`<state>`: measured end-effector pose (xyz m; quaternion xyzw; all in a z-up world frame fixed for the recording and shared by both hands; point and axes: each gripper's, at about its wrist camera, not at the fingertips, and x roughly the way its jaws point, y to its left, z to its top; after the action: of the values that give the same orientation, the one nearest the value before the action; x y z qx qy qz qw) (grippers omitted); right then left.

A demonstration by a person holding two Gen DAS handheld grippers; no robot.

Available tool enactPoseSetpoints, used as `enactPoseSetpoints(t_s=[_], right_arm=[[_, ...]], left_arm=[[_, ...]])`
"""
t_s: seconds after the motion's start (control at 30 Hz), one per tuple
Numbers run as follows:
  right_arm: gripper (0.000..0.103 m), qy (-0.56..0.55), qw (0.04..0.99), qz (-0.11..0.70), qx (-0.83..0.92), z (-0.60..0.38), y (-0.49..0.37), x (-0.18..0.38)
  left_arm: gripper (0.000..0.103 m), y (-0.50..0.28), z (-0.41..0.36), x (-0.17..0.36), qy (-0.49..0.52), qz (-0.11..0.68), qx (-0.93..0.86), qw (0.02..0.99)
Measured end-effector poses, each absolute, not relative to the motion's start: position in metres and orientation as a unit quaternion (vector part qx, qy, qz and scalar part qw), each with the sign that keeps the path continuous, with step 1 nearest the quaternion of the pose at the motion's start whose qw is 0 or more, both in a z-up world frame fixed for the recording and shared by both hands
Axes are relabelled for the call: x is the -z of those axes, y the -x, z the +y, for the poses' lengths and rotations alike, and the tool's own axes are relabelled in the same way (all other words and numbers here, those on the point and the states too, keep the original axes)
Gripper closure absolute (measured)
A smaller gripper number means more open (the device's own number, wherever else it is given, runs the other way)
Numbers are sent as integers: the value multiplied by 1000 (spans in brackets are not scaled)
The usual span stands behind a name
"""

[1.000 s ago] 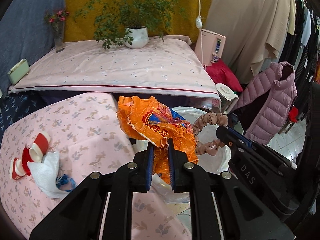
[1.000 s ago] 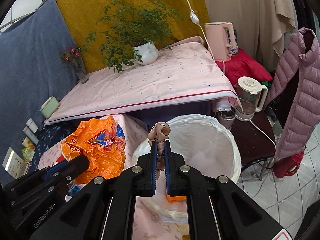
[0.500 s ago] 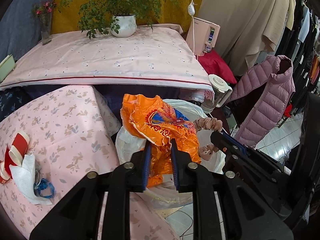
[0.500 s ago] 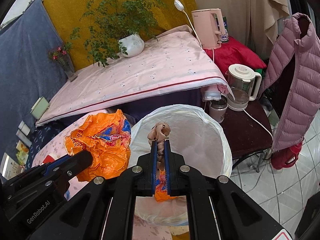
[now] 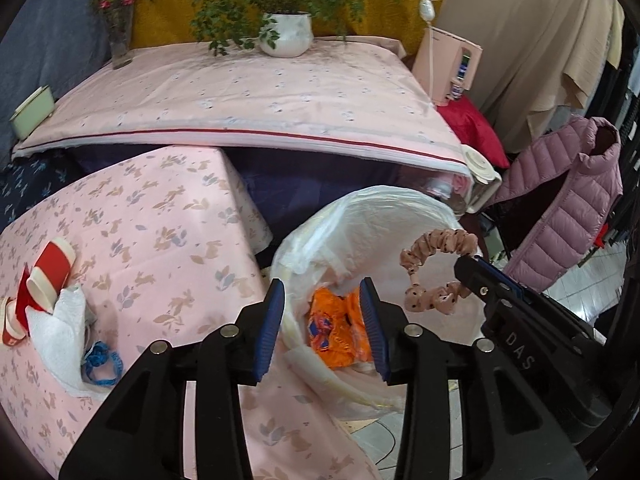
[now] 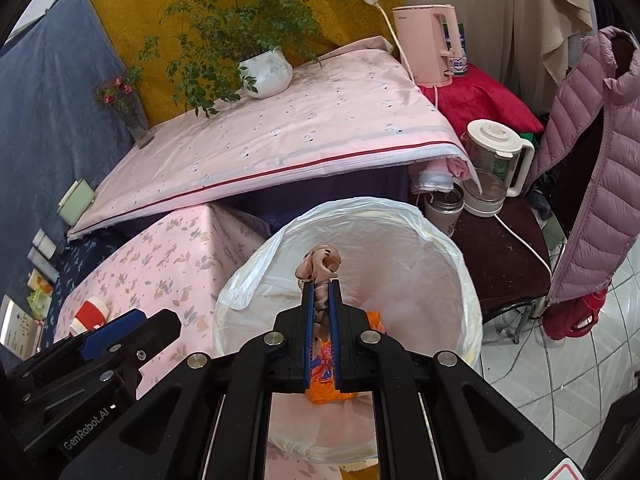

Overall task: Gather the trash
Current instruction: 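Carry the wrapper and bead string over the bin and open both grippers, then grasp the white tissue with the left gripper while the right gripper reaches the blue cord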

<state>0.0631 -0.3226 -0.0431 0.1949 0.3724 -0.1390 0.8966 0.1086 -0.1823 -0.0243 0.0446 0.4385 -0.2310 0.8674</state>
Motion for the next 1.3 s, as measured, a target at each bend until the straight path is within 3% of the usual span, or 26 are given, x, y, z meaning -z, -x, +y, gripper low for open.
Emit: enactPoseSetpoints(t_s=[0.23, 0.43, 0.57, 0.73, 1.2, 1.3], right_arm=[[94, -174, 895, 391, 126, -307, -75, 50], [88, -162, 894, 399, 123, -297, -79, 52], [76, -154, 895, 399, 124, -291, -80, 50], [69, -145, 899, 394, 122, -284, -78, 44], [62, -126, 905, 393, 103, -254, -74, 34], [61, -120, 906, 395, 95, -244, -75, 33]], left_arm=[[62, -118, -156, 31, -32, 447, 193, 873], [51, -120, -140, 32, -27, 447, 170, 878], [49, -120, -133, 33, -24, 448, 162, 879], [46, -118, -127, 32, -21, 446, 157, 881], [45, -114, -99, 30, -6, 446, 137, 884], [37, -114, -86, 30, 1, 446, 126, 886]])
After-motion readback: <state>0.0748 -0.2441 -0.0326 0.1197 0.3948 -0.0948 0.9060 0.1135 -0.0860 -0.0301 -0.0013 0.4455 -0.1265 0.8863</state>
